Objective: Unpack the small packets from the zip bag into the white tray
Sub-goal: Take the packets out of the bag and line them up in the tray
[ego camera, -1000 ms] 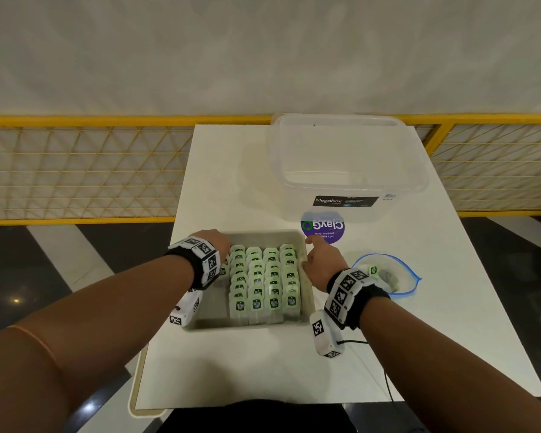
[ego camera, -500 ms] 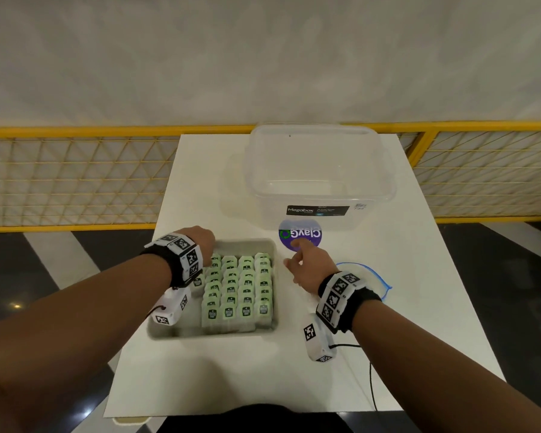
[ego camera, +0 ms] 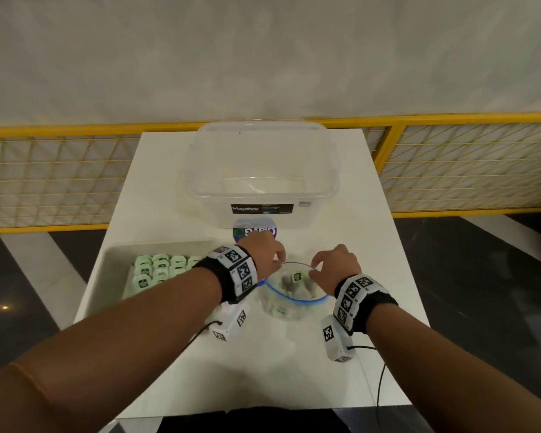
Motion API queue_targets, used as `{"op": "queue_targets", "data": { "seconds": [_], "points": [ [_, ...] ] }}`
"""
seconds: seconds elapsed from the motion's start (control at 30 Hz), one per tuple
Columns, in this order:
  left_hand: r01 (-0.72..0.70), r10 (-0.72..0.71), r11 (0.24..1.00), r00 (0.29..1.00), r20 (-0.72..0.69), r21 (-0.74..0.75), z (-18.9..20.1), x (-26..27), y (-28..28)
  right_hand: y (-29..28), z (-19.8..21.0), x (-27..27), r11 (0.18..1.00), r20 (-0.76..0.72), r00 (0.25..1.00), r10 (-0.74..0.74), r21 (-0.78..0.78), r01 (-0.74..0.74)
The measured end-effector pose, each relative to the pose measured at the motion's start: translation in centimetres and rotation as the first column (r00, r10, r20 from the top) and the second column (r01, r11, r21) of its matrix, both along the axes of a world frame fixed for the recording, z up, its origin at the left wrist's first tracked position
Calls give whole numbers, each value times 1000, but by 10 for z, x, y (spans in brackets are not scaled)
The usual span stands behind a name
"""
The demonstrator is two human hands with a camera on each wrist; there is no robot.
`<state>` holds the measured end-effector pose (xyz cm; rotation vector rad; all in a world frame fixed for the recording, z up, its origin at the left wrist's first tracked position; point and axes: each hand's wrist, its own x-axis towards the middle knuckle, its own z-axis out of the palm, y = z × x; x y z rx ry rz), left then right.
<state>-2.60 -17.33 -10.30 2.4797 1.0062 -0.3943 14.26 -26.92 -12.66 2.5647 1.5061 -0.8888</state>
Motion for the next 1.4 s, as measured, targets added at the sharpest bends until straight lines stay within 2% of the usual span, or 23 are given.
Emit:
{"op": "queue_targets", "data": {
  "seconds": [0.07,0.17,0.3,0.37,0.47,0.53,0.6,0.67,0.73,0.83,0.97,1.07,1.13,1.2,1.33,1.4],
  "points": [
    [-2,0,999,997,-73,-32,-19,12,-10,-6,-4,7,996,-33,998,44,-78,-47],
    [-84,70,995,975,-209,-58,-43,19,-24,-13,-12,9,990,-69,992,103,-87,-109],
    [-241,213,966,947,-243,-93,-63,16,-39,-14,-24,8,978,-108,979,172,-99,-183],
    [-353,316,926,918,-239,-131,-69,18,-40,-13,-29,8,974,-109,975,194,-97,-204],
    [-490,457,850,869,-190,-192,-68,27,-36,-9,-37,10,973,-134,974,180,-120,-197],
    [-533,520,808,846,-122,-252,-64,33,-33,-5,-40,12,989,-226,972,69,-109,-96],
    [-551,585,758,811,-11,-350,-60,37,-31,0,-40,15,999,-309,951,-28,-41,16],
    [-535,627,742,767,137,-404,-58,36,-34,4,-38,19,992,-363,930,-58,83,94],
    [-513,632,755,735,246,-410,-58,34,-37,3,-36,24,959,-438,897,-63,223,176],
    [-500,614,777,737,284,-382,-64,26,-40,-5,-42,31,920,-526,849,-56,302,248],
    [-515,561,816,814,147,-262,-79,18,-41,-18,-66,35,941,-540,840,-54,255,224],
    [-578,595,797,802,57,-173,-85,19,-41,-23,-79,39,965,-526,850,-33,206,165],
    [-565,574,812,818,27,-146,-85,21,-41,-23,-83,42,971,-498,867,-16,200,132],
    [-566,579,802,815,18,-190,-88,21,-43,-22,-86,44,973,-483,876,13,207,99],
    [-594,641,724,767,25,-349,-91,16,-41,-20,-85,45,962,-493,864,99,270,44],
    [-577,638,718,769,35,-390,-89,15,-35,-20,-81,44,961,-508,853,120,275,29]
  ]
}}
